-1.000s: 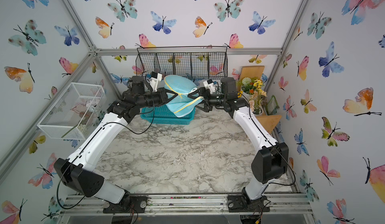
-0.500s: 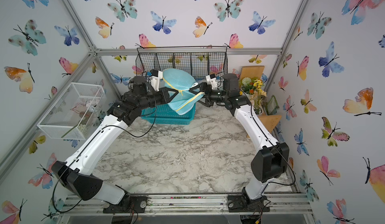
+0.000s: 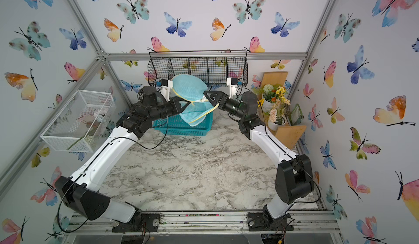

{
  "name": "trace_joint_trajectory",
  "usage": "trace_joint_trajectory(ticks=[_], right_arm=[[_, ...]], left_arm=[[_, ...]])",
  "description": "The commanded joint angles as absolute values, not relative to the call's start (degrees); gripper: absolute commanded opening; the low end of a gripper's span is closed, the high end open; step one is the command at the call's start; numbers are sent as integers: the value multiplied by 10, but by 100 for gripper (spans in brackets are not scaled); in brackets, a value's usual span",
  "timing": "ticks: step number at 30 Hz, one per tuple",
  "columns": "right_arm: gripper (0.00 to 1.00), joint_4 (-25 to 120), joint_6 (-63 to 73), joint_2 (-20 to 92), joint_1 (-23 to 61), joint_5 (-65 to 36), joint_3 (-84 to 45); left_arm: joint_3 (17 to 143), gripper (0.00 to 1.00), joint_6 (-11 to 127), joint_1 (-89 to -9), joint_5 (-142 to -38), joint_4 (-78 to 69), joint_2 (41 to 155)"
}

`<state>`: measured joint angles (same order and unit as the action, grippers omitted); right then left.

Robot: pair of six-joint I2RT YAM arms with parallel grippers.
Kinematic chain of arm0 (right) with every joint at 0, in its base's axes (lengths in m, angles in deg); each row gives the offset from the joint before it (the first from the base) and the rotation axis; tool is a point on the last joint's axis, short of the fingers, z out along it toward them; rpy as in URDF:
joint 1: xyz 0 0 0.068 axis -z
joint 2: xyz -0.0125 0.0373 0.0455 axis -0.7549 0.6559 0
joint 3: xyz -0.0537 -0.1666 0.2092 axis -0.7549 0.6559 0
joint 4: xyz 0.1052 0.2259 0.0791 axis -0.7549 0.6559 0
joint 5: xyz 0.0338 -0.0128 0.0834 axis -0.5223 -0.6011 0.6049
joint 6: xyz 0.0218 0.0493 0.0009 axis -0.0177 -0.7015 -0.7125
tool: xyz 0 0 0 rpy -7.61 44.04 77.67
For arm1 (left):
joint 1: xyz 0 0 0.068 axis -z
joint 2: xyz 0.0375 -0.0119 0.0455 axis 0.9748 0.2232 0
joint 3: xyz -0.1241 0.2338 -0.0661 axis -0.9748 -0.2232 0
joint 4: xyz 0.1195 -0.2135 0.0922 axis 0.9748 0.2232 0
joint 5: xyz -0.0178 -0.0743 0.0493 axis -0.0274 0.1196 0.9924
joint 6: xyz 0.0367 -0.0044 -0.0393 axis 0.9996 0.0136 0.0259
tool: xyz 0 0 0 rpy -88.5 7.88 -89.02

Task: Turn the laundry bag inside out
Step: Turn over the laundry bag.

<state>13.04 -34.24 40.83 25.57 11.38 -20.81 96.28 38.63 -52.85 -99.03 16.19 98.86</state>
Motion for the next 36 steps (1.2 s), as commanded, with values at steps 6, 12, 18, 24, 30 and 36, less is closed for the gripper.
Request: trace_joint_trajectory(ticks=[6, 12, 18, 24, 30, 36], right_arm=[[94, 59, -363, 357, 266, 86, -189], [92, 425, -287, 351, 257, 95, -269], [91, 523, -271, 388, 226, 82, -307], [90, 564, -237, 433, 213, 78, -357], [91, 576, -199, 471, 212, 69, -384], [80, 403, -282, 509, 212, 157, -359]], left_arm=[[919, 0, 318, -574, -992, 134, 977], [949, 0, 313, -575, -977, 135, 988], [970, 0, 306, -574, -972, 137, 995], [985, 0, 296, -572, -980, 141, 997], [999, 0, 276, -567, -1009, 142, 998], [1024, 0, 235, -565, -1102, 119, 1012]])
